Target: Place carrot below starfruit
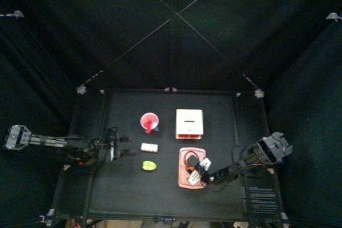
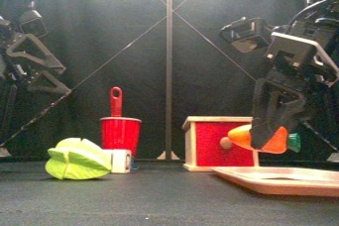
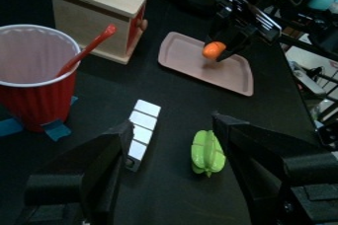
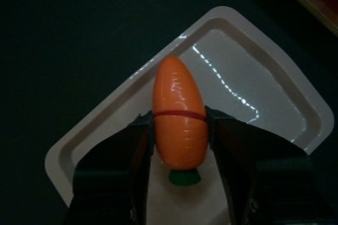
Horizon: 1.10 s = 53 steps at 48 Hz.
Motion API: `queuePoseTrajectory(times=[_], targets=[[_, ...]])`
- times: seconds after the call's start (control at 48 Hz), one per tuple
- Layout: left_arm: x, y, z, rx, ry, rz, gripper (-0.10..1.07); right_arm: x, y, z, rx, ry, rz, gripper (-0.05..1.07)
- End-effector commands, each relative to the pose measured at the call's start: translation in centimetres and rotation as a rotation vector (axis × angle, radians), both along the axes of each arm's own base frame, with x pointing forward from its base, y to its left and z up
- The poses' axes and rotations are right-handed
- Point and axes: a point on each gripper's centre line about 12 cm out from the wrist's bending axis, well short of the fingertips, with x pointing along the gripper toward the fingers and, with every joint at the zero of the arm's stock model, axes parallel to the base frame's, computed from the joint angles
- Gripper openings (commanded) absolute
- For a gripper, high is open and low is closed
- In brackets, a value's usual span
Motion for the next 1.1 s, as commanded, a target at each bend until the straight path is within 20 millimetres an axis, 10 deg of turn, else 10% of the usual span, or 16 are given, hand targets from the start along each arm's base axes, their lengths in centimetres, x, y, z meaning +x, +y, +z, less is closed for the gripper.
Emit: queuePoseTrajectory(times=[0.0, 0.812, 1.083], targets=[[0.4, 0.1, 0.7, 0.006, -0.024, 0.003, 0.97, 0.6, 0.4, 1.5, 0.021, -0.048, 0.010, 0.58], [0.3, 0.2, 0.6, 0.001, -0.021, 0.012, 0.97, 11.6, 2.8, 6.2, -0.003, -0.345, 0.487, 0.58], [0.2, 0.3, 0.5, 0.000, -0.020, 0.016, 0.97, 16.1, 3.1, 3.9, 0.040, -0.345, 0.561, 0.58]])
